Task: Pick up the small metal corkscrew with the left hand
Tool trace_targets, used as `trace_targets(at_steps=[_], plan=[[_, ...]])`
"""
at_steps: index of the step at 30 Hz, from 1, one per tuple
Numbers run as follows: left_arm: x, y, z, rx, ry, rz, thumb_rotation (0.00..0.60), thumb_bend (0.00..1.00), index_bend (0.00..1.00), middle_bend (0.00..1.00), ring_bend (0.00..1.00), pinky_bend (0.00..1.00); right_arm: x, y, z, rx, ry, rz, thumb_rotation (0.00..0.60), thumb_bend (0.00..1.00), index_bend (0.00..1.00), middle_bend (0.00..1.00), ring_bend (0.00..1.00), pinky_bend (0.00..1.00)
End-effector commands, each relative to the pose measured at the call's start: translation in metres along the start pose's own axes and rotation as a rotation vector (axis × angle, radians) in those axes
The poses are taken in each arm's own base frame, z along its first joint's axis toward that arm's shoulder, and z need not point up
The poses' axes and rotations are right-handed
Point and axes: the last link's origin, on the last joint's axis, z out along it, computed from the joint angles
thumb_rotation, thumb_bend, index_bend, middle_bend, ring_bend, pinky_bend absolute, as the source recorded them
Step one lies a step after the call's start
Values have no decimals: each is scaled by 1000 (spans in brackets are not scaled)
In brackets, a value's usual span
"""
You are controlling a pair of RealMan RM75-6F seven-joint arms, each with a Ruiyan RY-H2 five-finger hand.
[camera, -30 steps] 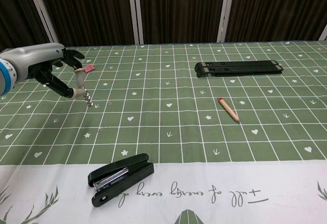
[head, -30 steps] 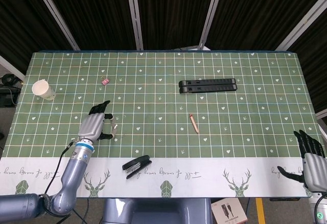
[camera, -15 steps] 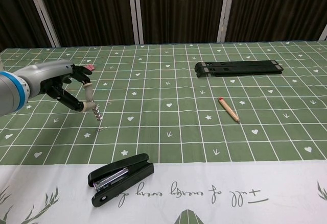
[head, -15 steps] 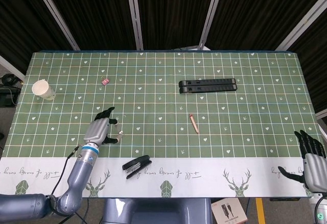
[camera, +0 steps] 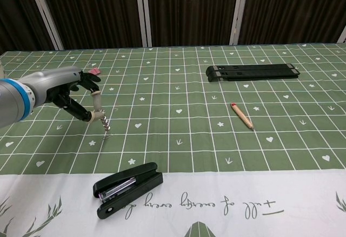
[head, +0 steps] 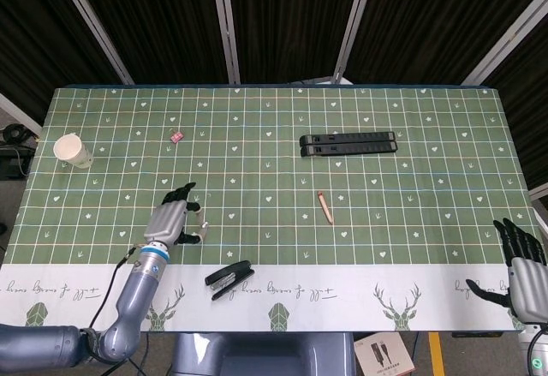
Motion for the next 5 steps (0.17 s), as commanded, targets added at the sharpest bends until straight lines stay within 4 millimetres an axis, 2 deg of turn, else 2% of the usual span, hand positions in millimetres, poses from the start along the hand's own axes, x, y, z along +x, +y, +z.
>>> trace_targets(at_steps=[1, 5], plan=[[0, 0, 0, 0, 0, 2, 600, 438, 637, 0, 0, 0, 0, 0, 0, 0, 0, 0, 600, 87, 64, 0, 0, 39], [-1, 0, 1, 1, -4, 9, 600, 439, 637, 0, 0, 0, 0, 0, 0, 0, 1, 1, 600, 87, 64, 0, 0, 39]])
